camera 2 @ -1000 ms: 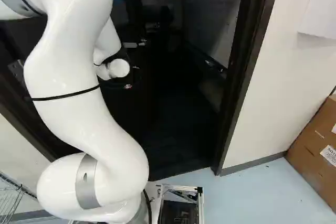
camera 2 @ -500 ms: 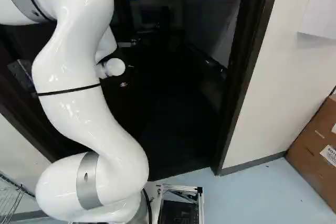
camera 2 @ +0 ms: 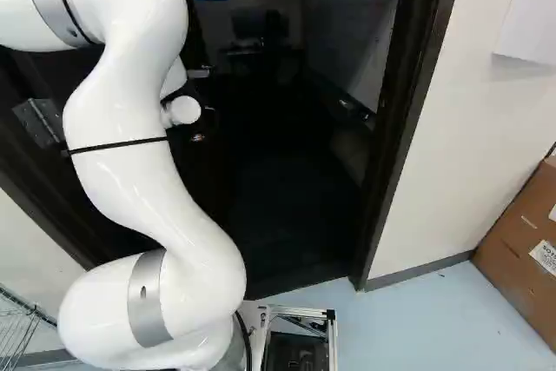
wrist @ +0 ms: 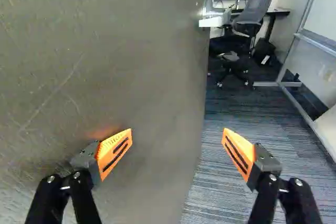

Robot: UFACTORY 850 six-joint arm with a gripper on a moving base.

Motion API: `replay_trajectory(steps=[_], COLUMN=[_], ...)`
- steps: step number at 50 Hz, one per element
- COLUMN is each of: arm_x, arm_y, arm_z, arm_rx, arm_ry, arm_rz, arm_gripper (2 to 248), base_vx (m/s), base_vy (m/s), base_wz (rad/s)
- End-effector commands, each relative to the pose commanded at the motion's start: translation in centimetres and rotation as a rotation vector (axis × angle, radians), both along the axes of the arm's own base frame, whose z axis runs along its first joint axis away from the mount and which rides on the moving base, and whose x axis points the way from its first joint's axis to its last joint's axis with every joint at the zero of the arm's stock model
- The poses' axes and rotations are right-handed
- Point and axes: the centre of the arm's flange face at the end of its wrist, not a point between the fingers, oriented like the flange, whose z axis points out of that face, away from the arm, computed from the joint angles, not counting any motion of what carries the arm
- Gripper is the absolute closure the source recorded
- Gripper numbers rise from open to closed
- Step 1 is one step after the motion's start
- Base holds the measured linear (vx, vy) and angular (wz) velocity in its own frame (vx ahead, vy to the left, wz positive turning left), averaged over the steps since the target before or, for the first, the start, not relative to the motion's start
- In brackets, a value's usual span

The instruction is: Open the door and move inside

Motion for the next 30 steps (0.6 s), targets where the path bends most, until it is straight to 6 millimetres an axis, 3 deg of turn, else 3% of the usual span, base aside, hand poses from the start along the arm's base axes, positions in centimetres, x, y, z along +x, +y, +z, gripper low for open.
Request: replay_trajectory(steps=[30], arm_x=[0.7], arm_y=[4.5], arm_z=[-0.4], arm_rx=[-0.027], arm_ry=[-0.034], arm_rz=[0.112], arm_gripper=[3], base_vx=[0.0], base_vy=[0.0], base_wz=[0.0])
